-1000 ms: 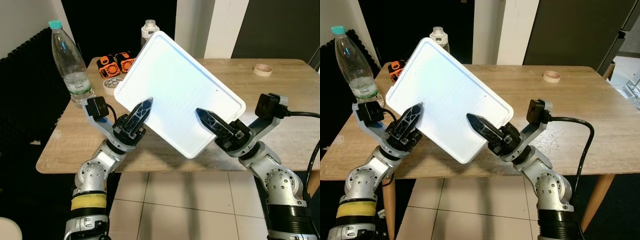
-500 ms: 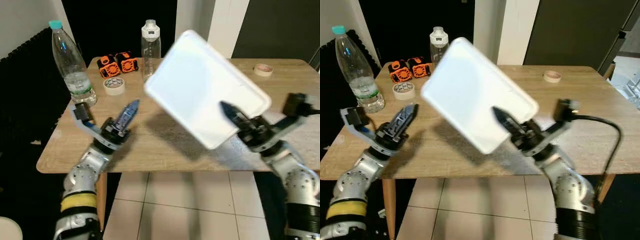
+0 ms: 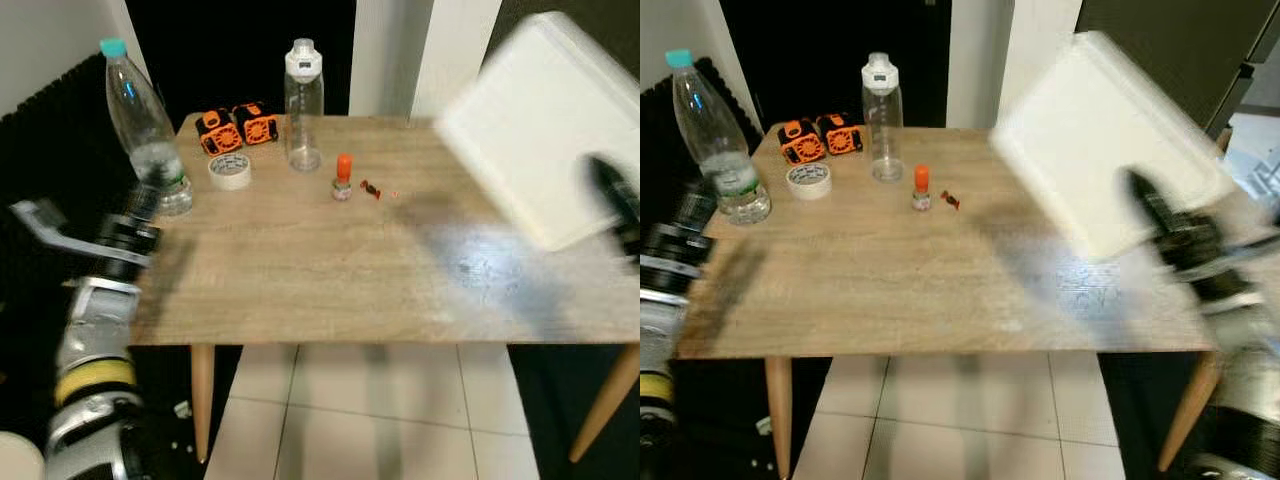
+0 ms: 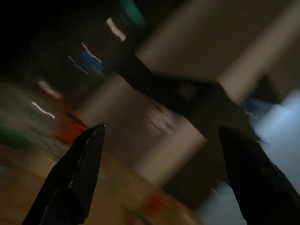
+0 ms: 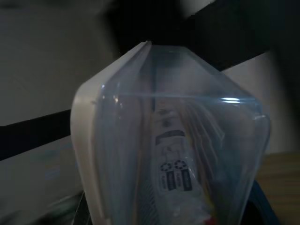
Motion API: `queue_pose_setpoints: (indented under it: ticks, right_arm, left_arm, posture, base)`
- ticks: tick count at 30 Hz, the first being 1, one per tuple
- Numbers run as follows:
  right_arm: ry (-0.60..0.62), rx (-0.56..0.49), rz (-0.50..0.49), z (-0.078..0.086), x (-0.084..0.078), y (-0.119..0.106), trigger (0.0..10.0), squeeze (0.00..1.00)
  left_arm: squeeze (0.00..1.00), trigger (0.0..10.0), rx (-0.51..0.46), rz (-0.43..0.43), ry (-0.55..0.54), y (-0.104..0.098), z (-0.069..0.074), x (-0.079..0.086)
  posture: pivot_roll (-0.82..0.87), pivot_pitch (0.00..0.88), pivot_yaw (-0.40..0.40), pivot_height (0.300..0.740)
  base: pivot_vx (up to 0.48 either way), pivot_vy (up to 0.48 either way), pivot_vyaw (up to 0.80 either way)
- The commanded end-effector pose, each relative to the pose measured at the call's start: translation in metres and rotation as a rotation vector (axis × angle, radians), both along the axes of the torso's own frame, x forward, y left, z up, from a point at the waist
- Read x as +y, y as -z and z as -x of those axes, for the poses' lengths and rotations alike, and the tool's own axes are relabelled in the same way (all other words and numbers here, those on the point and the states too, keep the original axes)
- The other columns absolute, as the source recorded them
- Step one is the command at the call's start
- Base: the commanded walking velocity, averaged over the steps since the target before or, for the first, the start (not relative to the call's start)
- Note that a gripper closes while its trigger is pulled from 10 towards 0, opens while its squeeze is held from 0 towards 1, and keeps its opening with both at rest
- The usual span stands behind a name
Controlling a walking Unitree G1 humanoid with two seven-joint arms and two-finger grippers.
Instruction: Restocking fridge
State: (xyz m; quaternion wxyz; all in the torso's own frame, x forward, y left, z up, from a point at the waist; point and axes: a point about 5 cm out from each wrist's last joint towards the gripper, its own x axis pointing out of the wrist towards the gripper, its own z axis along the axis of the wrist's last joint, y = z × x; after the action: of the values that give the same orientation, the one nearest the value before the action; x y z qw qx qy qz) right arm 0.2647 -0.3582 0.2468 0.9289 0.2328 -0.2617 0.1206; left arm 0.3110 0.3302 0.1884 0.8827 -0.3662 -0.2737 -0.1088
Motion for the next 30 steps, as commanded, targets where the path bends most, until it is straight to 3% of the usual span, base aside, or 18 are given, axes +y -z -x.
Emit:
queue_pose_setpoints:
  ticks: [1, 2, 3, 4, 7, 8, 11, 13, 14, 16, 19, 20, 21, 22, 23, 26, 27, 30]
  right_arm:
    - [0.179, 0.016, -0.037, 0.012, -0.031, 0.004, 0.0, 0.00]
    - [0.283, 0.045, -0.063, 0.023, -0.051, 0.007, 0.0, 0.00]
    - [0.283, 0.045, -0.063, 0.023, -0.051, 0.007, 0.0, 0.00]
    - [0.489, 0.090, -0.134, 0.047, -0.086, 0.016, 0.0, 0.00]
    - [0.606, 0.133, -0.152, 0.063, -0.102, 0.023, 0.0, 0.00]
    - [0.784, 0.210, -0.196, 0.093, -0.127, 0.039, 0.0, 0.00]
    - [0.865, 0.247, -0.220, 0.108, -0.136, 0.046, 0.0, 0.00]
    - [1.087, 0.380, -0.317, 0.157, -0.155, 0.077, 0.0, 0.00]
    - [1.087, 0.380, -0.317, 0.157, -0.155, 0.077, 0.0, 0.00]
    - [1.160, 0.425, -0.349, 0.174, -0.158, 0.087, 0.0, 0.00]
    - [1.349, 0.608, -0.473, 0.224, -0.151, 0.138, 0.0, 0.00]
    - [1.349, 0.608, -0.473, 0.224, -0.151, 0.138, 0.0, 0.00]
    - [1.377, 0.675, -0.509, 0.235, -0.144, 0.156, 0.0, 0.00]
    - [1.377, 0.675, -0.509, 0.235, -0.144, 0.156, 0.0, 0.00]
    - [1.381, 0.782, -0.544, 0.243, -0.130, 0.183, 0.0, 0.00]
    - [1.368, 0.829, -0.571, 0.243, -0.120, 0.197, 0.0, 0.00]
    - [1.308, 0.950, -0.599, 0.239, -0.097, 0.227, 1.8, 0.00]
    - [1.268, 1.015, -0.602, 0.235, -0.085, 0.242, 1.8, 0.00]
  left_arm:
    - [0.00, 10.0, 0.030, 0.003, -0.091, 0.000, 0.003, 0.015]
    - [0.00, 10.0, 0.041, 0.014, -0.150, 0.000, 0.007, 0.025]
    - [0.00, 10.0, 0.041, 0.014, -0.150, 0.000, 0.007, 0.025]
    - [0.00, 10.0, 0.077, 0.023, -0.267, 0.000, 0.014, 0.044]
    - [0.00, 10.0, 0.118, 0.030, -0.348, 0.003, 0.020, 0.055]
    - [0.00, 10.0, 0.222, 0.025, -0.487, 0.009, 0.030, 0.074]
    - [0.00, 10.0, 0.267, 0.011, -0.549, 0.012, 0.035, 0.081]
    - [0.00, 10.0, 0.471, -0.067, -0.718, 0.028, 0.053, 0.099]
    - [0.00, 10.0, 0.471, -0.067, -0.718, 0.028, 0.053, 0.099]
    - [0.00, 10.0, 0.544, -0.101, -0.779, 0.033, 0.060, 0.105]
    - [0.00, 10.0, 0.809, -0.139, -0.975, 0.065, 0.092, 0.119]
    - [0.00, 10.0, 0.809, -0.139, -0.975, 0.065, 0.092, 0.119]
    - [0.00, 10.0, 0.888, -0.138, -1.008, 0.078, 0.102, 0.119]
    - [0.00, 10.0, 0.888, -0.138, -1.008, 0.078, 0.102, 0.119]
    - [0.00, 10.0, 1.015, -0.160, -1.031, 0.098, 0.114, 0.117]
    - [0.00, 10.0, 1.076, -0.149, -1.030, 0.112, 0.121, 0.112]
    - [0.00, 10.0, 1.244, -0.147, -1.018, 0.146, 0.140, 0.099]
    - [0.00, 10.0, 1.337, -0.160, -1.009, 0.162, 0.150, 0.091]
  posture:
    - [-0.01, 0.000, -0.034, 0.740]
    - [-0.01, 0.000, -0.036, 0.740]
    - [-0.01, 0.000, -0.036, 0.740]
    - [-0.01, 0.000, -0.039, 0.740]
    - [-0.01, 0.000, -0.040, 0.740]
    - [-0.01, 0.000, -0.043, 0.740]
    - [-0.02, 0.000, -0.042, 0.740]
    - [-0.02, 0.000, -0.039, 0.740]
    - [-0.02, 0.000, -0.039, 0.740]
    - [-0.02, 0.000, -0.037, 0.740]
    - [-0.02, 0.000, -0.027, 0.740]
    - [-0.02, 0.000, -0.027, 0.740]
    - [-0.02, 0.000, -0.024, 0.740]
    - [-0.02, 0.000, -0.024, 0.740]
    - [-0.02, 0.000, -0.021, 0.740]
    - [-0.02, 0.000, -0.017, 0.740]
    - [-0.01, 0.000, -0.016, 0.740]
    - [-0.01, 0.000, -0.016, 0.740]
  base:
    - [0.000, 0.000, 0.00]
    - [0.000, 0.000, 0.00]
    - [0.000, 0.000, 0.00]
    - [0.000, 0.000, 0.00]
    - [0.000, 0.000, 0.00]
    - [0.000, 0.000, 0.00]
    - [0.000, 0.000, 0.00]
    - [0.000, 0.000, 0.00]
    - [0.000, 0.000, 0.00]
    - [0.000, 0.000, 0.00]
    - [0.000, 0.000, 0.00]
    - [0.000, 0.000, 0.00]
    - [0.000, 0.000, 0.00]
    - [0.000, 0.000, 0.00]
    - [0.000, 0.000, 0.00]
    - [0.000, 0.000, 0.00]
    - [0.000, 0.000, 0.00]
    - [0.000, 0.000, 0.00]
